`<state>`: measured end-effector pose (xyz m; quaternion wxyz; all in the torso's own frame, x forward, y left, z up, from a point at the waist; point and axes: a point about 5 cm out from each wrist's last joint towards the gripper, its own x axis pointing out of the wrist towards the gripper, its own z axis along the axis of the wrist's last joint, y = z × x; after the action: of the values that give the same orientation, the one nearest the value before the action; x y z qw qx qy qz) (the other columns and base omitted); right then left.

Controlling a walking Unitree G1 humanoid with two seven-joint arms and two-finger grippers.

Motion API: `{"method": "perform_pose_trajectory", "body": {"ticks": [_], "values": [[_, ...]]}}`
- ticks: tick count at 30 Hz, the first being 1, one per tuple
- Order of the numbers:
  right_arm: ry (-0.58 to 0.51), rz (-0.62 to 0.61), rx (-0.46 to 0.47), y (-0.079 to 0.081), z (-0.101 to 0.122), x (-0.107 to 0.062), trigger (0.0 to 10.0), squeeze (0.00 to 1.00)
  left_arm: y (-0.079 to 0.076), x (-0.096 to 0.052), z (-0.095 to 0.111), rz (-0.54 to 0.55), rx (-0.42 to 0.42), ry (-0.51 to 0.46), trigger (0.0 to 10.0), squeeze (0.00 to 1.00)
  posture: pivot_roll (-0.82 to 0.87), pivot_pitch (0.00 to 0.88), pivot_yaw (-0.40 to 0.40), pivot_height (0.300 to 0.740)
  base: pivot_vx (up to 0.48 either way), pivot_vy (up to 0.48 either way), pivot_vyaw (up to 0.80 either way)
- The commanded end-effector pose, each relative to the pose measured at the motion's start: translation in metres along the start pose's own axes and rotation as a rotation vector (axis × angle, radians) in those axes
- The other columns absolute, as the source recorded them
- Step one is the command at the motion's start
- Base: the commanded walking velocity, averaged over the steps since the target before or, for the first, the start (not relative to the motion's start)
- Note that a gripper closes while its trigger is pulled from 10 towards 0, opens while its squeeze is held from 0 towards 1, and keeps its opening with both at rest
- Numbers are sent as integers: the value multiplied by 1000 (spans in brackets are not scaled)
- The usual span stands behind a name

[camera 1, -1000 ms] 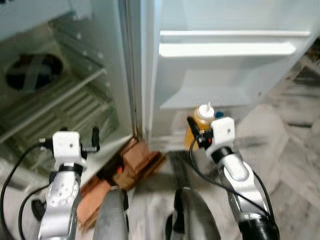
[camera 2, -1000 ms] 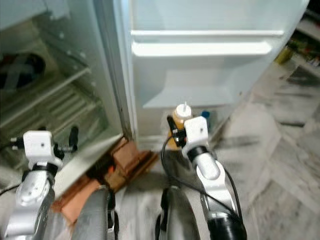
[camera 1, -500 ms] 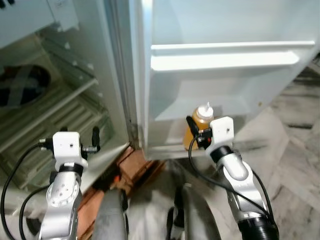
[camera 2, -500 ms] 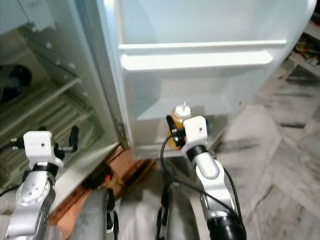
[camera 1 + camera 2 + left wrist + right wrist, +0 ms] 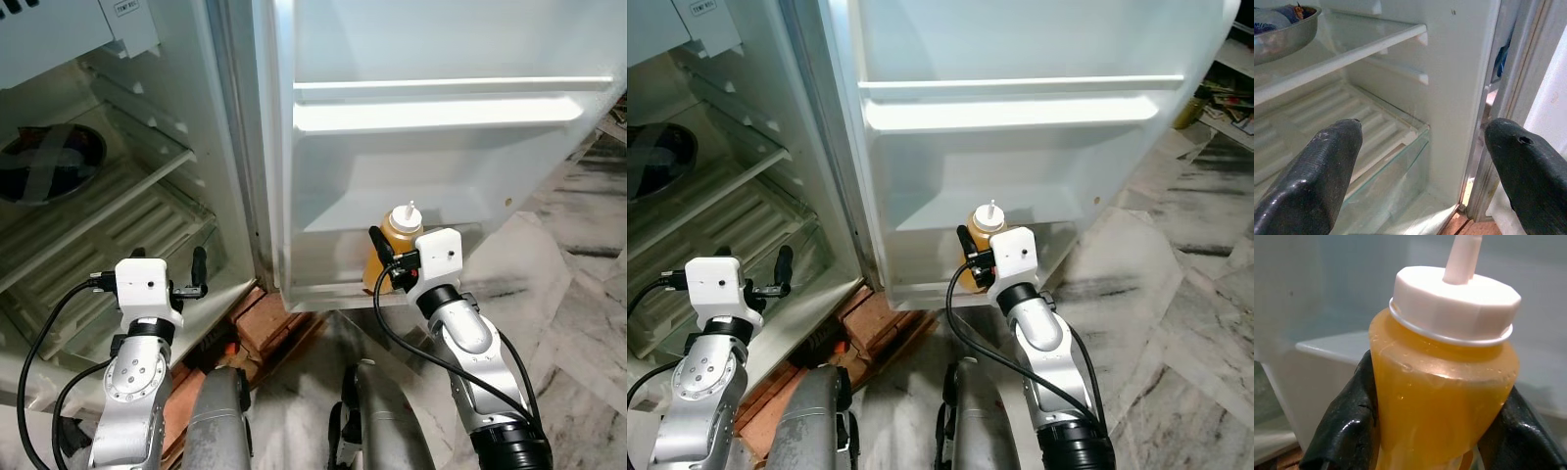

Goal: Restocking fridge

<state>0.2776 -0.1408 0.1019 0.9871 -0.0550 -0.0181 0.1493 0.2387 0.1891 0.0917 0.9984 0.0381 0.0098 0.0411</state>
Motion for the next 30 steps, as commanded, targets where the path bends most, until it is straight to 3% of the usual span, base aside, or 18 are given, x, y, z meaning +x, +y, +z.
{"method": "perform_pose_trajectory", "body": {"ticks": [1, 15, 24, 30], "values": [[-7, 1, -3, -1, 1, -1, 10000, 0, 1, -2, -2, 10, 5, 10, 10000, 0, 56, 158, -42, 602, 0, 0, 0], [-11, 11, -2, 0, 1, 0, 10000, 0, -1, -1, -1, 11, 11, 12, 10000, 0, 56, 156, -43, 597, 0, 0, 0], [-14, 14, -1, 1, 1, 0, 10000, 0, -2, 1, -1, 8, 9, 11, 10000, 0, 55, 151, -44, 547, 0, 0, 0], [-23, 15, 3, 0, 2, 2, 10000, 0, -2, 1, -1, 9, 14, 9, 10000, 0, 56, 150, -44, 547, 0, 0, 0]]}}
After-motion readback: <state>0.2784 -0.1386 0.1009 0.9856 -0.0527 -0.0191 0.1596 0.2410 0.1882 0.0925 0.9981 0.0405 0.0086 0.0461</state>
